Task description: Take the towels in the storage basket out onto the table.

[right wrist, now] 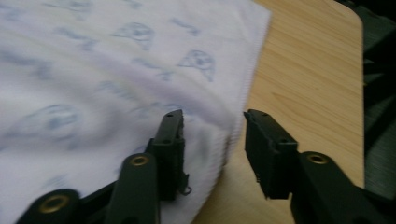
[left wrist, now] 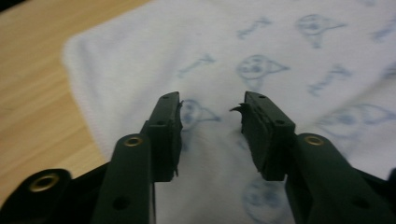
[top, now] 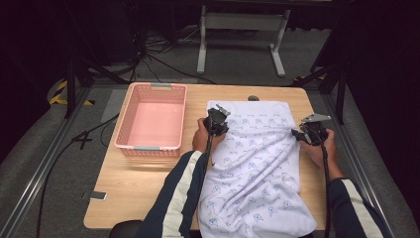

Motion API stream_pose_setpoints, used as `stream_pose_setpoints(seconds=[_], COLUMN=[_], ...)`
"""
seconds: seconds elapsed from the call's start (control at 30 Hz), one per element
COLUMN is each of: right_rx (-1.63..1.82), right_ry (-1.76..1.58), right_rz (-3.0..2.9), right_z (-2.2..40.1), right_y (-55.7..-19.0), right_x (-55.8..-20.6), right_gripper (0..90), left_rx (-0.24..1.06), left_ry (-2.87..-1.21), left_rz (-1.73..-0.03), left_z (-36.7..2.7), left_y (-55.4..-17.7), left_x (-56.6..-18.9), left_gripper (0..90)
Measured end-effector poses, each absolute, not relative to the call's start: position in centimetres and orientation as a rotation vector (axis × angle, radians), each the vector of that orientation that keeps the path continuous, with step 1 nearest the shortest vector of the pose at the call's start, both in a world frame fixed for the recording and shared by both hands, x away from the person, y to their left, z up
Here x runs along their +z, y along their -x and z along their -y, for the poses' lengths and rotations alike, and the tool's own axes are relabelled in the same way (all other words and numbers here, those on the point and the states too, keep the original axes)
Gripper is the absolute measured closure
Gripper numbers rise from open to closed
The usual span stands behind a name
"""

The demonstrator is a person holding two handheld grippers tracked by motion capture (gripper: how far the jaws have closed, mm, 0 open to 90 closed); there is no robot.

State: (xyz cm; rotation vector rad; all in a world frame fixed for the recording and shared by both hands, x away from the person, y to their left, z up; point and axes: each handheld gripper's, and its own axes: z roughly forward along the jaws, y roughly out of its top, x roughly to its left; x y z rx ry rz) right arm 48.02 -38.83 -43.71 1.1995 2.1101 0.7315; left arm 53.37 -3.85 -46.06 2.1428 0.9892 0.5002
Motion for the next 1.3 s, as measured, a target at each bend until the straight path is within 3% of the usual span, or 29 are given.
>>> stream_pose_setpoints(seconds=[0.1, 0.27, 0.43, 0.53, 0.7, 0.93, 1.3], right_rx=[0.831, 0.945, 1.110, 1.177, 1.012, 0.824, 0.866], right_ry=[-1.117, -0.882, -0.824, -0.717, -0.636, -0.621, -0.410], right_rz=[-2.254, -2.438, -2.497, -2.514, -2.652, -2.783, -3.003], right_z=[38.2, 36.9, 36.6, 35.1, 33.1, 33.1, 34.4], right_y=[-45.4, -38.5, -34.3, -31.9, -31.0, -30.8, -24.6], right_x=[-43.0, -42.2, -41.3, -40.3, -42.0, -43.3, -41.0], right_gripper=[49.3, 55.2, 51.4, 53.4, 60.7, 83.8, 83.4], left_rx=[0.401, 0.286, 0.200, 0.192, 0.194, 0.200, 0.242], left_ry=[-2.156, -2.246, -2.295, -2.327, -2.340, -2.330, -2.336], left_rz=[-0.816, -0.520, -0.423, -0.403, -0.455, -0.540, -0.687], left_z=[4.0, 3.4, 1.5, 0.1, -1.0, -1.7, -3.0], left_y=[-50.8, -44.4, -39.6, -37.3, -37.1, -38.2, -38.9], left_x=[-44.9, -43.2, -43.5, -44.5, -45.5, -46.1, -45.8], left_gripper=[54.0, 54.3, 56.4, 57.4, 57.9, 59.3, 60.0])
